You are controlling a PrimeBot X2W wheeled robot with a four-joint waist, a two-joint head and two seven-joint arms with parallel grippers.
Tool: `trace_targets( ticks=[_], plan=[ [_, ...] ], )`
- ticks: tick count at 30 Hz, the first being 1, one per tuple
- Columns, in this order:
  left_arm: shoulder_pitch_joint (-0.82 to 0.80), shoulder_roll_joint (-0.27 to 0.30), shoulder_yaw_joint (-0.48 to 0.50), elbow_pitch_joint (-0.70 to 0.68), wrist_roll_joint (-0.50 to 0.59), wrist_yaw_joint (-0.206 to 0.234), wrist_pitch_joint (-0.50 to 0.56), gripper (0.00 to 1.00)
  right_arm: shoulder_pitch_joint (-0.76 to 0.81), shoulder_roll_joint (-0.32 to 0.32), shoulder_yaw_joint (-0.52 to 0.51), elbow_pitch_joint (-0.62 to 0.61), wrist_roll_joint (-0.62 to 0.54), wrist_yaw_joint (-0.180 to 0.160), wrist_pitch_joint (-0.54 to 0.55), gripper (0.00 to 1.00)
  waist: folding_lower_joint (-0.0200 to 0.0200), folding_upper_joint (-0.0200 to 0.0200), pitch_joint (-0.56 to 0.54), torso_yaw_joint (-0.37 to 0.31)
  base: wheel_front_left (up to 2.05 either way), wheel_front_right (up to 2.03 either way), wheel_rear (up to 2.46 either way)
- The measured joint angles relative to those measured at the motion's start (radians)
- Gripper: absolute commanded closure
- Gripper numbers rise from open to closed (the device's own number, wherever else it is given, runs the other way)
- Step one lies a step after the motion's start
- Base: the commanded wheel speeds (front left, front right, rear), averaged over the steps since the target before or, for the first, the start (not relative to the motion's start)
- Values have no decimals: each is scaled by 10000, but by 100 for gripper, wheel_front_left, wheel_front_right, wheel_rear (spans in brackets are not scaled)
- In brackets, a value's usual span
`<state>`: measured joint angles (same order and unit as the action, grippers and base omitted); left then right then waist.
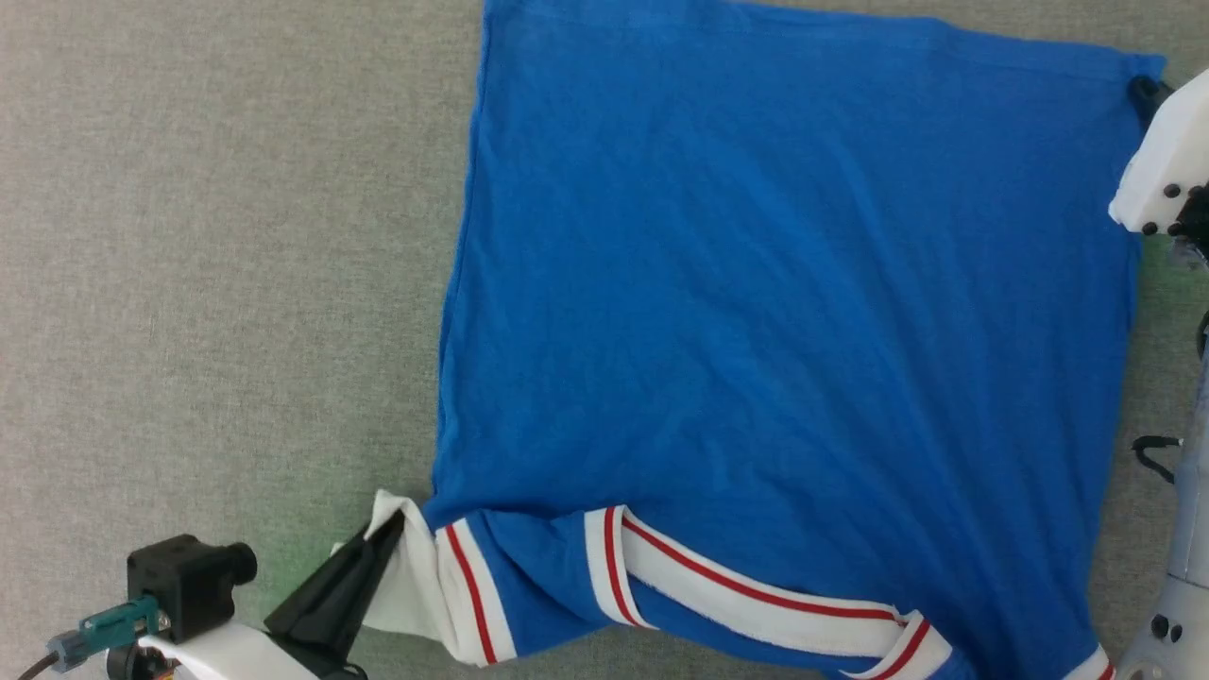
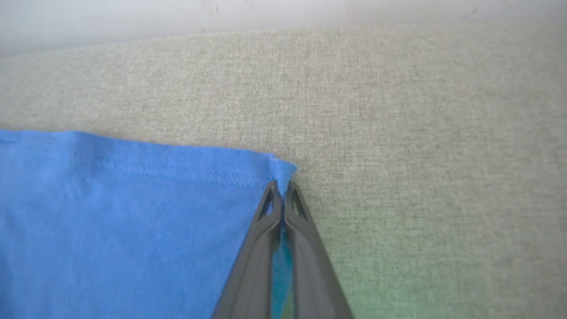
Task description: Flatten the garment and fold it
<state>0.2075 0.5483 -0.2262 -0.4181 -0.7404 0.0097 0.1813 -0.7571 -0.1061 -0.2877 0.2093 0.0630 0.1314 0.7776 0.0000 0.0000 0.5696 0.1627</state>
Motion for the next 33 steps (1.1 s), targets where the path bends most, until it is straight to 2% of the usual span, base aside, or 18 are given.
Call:
trace_targets(
  ticks=[3,7,12,15,17,19,23,24,25,27,29,33],
  plan=[
    [-100,-31,63,94,230,10,-314,100,166,100,-257,-238,579,2,-441,100,1,0,-189,-61,0,0,0],
    [-152,-111,272,159,662,134,-972,100,1265,46,-1043,-1313,1350,2,-849,100,0,0,-611,-196,0,0,0],
    [-102,-198,284,180,803,186,-1336,100,4483,249,-2878,-3331,2029,2,-989,100,-2,0,-1156,-461,0,0,0],
    [-20,-207,303,182,817,192,-1455,100,6598,527,-4044,-3847,2650,2,-918,100,-2,0,-1349,-721,0,0,0],
    [-6,-207,328,173,817,205,-1480,100,7916,506,-4493,-3356,3250,4,-1101,100,-2,0,-1442,-903,0,0,0],
    [67,-209,360,169,819,242,-1547,100,8813,470,-4681,-2592,3908,25,-1762,100,-4,0,-1523,-1083,0,0,0],
    [319,-209,428,169,819,322,-1601,100,9230,230,-4121,-1039,4815,127,-3507,100,-3,0,-1696,-1473,0,0,0],
    [337,-209,431,171,819,339,-1607,100,9201,199,-3925,-771,4842,163,-3971,58,-3,0,-1755,-1562,0,0,0],
    [341,-201,424,169,819,353,-1601,100,9162,184,-3710,-577,4809,165,-4397,0,-2,0,-1829,-1641,0,0,0],
    [351,-194,405,159,819,360,-1547,100,9054,242,-3440,-401,4625,94,-5018,0,-2,0,-1990,-1774,0,0,0],
    [364,-194,366,144,819,362,-1499,100,9044,351,-2982,-915,4146,-4,-5242,0,-1,0,-2156,-1885,0,0,0],
    [361,-186,288,81,823,368,-1411,100,8353,585,-2144,-3241,3753,-10,-4491,0,0,0,-2404,-2058,0,0,0]
  ],
)
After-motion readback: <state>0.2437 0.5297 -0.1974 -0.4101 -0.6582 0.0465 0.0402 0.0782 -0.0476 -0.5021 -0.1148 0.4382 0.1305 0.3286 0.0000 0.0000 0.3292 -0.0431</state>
